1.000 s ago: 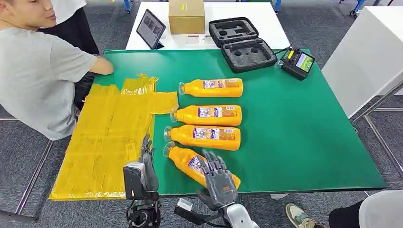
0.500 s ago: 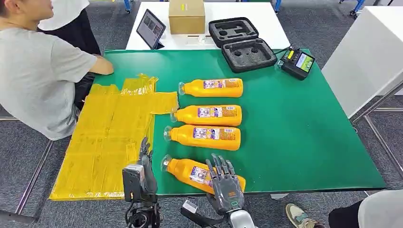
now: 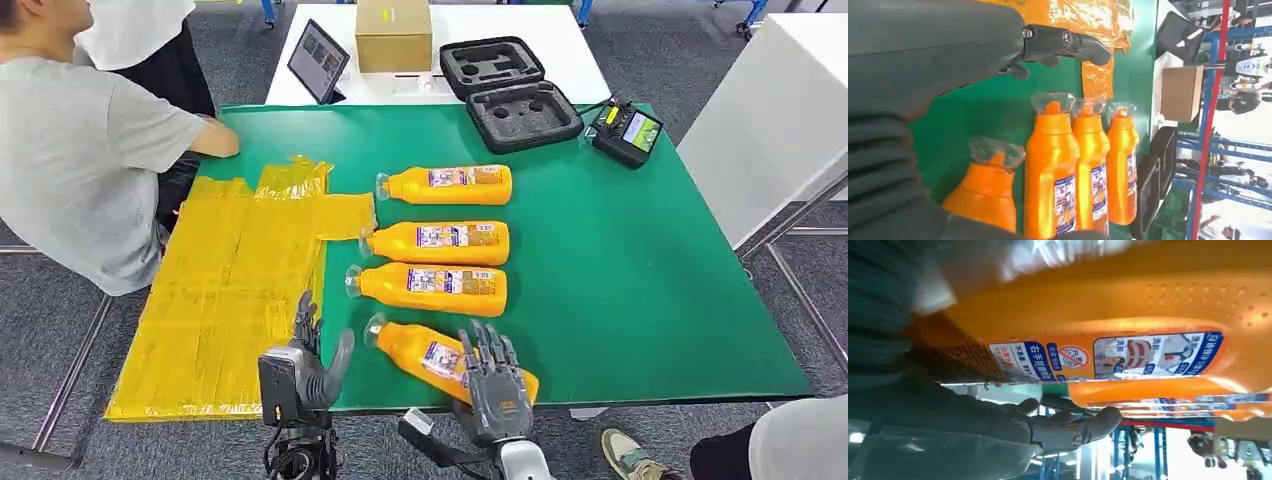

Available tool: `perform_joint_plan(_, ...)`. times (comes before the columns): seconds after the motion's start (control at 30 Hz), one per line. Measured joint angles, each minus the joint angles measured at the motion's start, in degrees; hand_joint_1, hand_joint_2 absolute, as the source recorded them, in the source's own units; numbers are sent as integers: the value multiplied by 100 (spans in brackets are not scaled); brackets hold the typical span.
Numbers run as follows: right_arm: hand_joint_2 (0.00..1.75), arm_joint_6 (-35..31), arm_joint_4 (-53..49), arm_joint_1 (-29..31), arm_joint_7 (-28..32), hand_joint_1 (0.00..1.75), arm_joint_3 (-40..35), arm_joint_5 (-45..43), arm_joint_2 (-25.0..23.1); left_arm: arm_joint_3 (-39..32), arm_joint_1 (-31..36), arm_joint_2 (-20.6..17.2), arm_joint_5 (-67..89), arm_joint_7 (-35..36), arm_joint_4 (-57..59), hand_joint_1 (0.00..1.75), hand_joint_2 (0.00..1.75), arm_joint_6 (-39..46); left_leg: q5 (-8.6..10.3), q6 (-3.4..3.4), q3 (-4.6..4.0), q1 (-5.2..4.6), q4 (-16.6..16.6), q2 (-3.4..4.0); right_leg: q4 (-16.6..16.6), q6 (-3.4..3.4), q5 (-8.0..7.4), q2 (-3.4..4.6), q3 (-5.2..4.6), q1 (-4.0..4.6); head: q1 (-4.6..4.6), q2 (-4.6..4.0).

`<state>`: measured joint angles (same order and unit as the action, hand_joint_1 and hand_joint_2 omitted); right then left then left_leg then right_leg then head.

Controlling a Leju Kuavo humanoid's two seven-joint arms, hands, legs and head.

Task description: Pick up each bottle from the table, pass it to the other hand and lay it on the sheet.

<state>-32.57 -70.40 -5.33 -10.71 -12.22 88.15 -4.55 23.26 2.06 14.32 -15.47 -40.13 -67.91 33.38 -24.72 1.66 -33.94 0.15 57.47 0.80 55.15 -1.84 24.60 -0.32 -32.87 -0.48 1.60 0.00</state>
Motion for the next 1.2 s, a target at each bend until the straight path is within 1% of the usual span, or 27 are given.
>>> perform_joint_plan(0.43, 175, 34, -44, -26, -6, 0, 135, 13, -15, 2, 1, 0, -7, 0, 2, 0, 175, -2, 1, 1, 1, 0, 0, 0, 0, 0, 0, -1, 1, 0, 0, 0)
perform_joint_plan(0.6, 175, 306, -92, -34, -72, 0, 238, -9, -52, 7, 12, 0, -4, 0, 2, 0, 175, -31, 0, 1, 4, 0, 0, 0, -1, 0, 0, 0, 1, 0, 0, 0)
perform_joint_plan(0.7, 175, 315, -96, -21, -37, 0, 354, -118, -79, 13, 44, 0, 22, 17, 11, 0, 175, -48, 5, 7, 7, 0, 0, 0, -1, -1, 0, -3, 5, 0, 0, 0)
perform_joint_plan(0.77, 175, 185, -100, -22, 134, 0, 457, -247, -87, 15, 57, 0, 37, 42, 35, 0, 175, -70, 7, 10, 6, -1, 0, 0, -1, -3, -1, -3, 6, -1, -2, 0)
perform_joint_plan(0.87, 175, -131, -105, -41, 584, 0, 577, -658, -83, 33, 63, 0, 35, 81, 50, 0, 175, -138, 9, 12, 5, -6, 0, -2, -1, -8, -6, -3, 5, -9, -2, 0)
perform_joint_plan(0.93, 175, -177, -105, -56, 684, 0, 612, -737, -83, 48, 72, 0, 26, 92, 61, 0, 175, -173, 9, 12, 5, -7, 0, -1, -1, -9, -6, -3, 4, -9, -2, 0)
perform_joint_plan(1.07, 175, 60, -142, -63, 891, 0, 680, -1036, -87, 63, 108, 0, -109, 258, 107, 0, 175, -358, 8, 12, 5, -6, 0, 0, -1, -9, -6, -2, 4, -8, -2, 0)
perform_joint_plan(1.2, 175, 435, -265, -62, 1097, 0, 730, -1250, -85, 77, 135, 0, -160, 313, 162, 0, 175, -516, 7, 12, 10, -6, -1, 3, -1, -8, -5, -1, 5, -8, 0, 0)
